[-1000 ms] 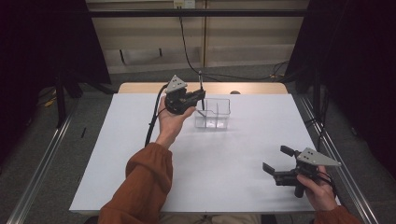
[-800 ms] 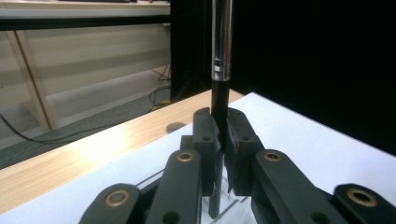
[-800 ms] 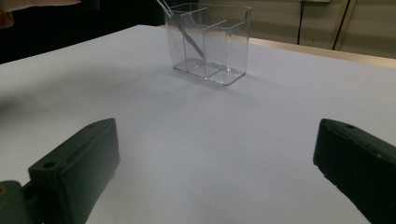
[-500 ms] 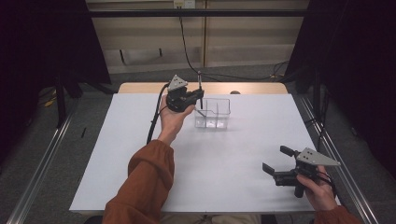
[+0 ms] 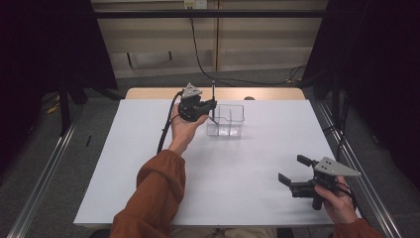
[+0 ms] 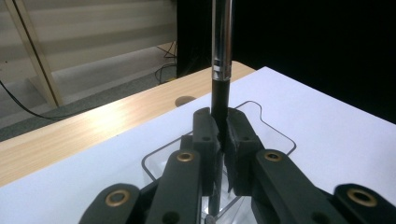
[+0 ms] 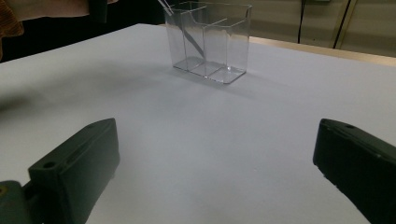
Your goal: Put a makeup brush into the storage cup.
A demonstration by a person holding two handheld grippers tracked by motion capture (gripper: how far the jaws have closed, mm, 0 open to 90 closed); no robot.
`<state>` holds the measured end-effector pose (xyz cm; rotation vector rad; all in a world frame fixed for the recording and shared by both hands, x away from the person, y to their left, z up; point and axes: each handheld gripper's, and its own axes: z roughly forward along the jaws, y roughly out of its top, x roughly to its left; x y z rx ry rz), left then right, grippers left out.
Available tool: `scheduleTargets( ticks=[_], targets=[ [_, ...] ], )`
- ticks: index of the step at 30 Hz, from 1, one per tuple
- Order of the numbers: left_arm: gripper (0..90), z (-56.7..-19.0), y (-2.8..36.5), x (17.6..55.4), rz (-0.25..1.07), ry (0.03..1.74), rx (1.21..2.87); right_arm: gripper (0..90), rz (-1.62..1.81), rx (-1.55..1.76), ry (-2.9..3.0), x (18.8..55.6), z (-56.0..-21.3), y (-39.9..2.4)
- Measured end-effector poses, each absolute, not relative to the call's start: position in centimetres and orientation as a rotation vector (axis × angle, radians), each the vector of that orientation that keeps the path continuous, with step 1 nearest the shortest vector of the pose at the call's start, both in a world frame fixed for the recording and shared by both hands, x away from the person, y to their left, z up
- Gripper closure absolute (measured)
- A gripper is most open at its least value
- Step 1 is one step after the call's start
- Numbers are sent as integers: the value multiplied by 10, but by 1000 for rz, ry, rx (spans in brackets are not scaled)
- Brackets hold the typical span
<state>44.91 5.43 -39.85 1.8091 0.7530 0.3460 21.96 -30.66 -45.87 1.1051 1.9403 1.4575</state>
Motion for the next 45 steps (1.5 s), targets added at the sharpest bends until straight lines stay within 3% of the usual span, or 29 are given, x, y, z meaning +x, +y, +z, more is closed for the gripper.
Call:
scheduleTargets(
  ticks=[31, 37, 39, 45],
  targets=[
    [836, -415, 57, 451, 307, 792, 1864, 1, 1460, 1102, 1943, 220, -459, -307],
    [651, -415, 57, 452, 296, 797, 1852, 1, 1461, 1106, 1944, 220, -459, -306],
    [516, -416, 57, 452, 299, 801, 1845, 1, 1462, 1107, 1942, 220, -459, -306],
    [378, -415, 59, 453, 310, 804, 1827, 1, 1464, 1107, 1942, 220, -459, -306]
  ],
)
